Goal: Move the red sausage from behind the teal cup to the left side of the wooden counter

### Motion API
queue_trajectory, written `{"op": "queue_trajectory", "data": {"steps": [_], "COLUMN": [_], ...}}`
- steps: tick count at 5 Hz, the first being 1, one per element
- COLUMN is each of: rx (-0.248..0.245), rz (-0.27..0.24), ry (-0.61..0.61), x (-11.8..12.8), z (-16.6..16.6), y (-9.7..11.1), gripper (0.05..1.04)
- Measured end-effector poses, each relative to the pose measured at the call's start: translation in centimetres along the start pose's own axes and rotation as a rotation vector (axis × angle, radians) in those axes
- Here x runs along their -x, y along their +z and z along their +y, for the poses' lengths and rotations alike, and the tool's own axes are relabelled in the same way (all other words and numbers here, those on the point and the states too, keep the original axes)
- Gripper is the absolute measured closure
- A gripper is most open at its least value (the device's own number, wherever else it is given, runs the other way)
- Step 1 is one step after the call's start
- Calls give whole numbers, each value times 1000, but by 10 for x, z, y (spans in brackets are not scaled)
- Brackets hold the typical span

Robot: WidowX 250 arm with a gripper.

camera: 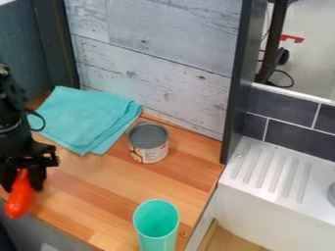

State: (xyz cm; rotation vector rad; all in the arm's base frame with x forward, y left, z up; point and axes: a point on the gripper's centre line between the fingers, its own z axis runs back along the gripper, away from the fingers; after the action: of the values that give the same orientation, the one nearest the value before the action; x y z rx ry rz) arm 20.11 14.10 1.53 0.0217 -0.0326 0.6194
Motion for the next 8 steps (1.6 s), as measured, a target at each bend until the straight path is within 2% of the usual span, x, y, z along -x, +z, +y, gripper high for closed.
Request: {"op": "queue_trajectory", "data": {"steps": [3,4,5,6,7,8], "rx": [10,30,97,104,95,104], "rz": [-1,15,39,43,31,116], "ry": [39,25,-20,-6,-78,-295], "x": [-15,-19,-21,-20,-21,-17], "z": [7,6,1,-2,-17,-32], "y": [-9,-9,-3,7,27,59], "gripper": [523,472,178,76,81,83]}}
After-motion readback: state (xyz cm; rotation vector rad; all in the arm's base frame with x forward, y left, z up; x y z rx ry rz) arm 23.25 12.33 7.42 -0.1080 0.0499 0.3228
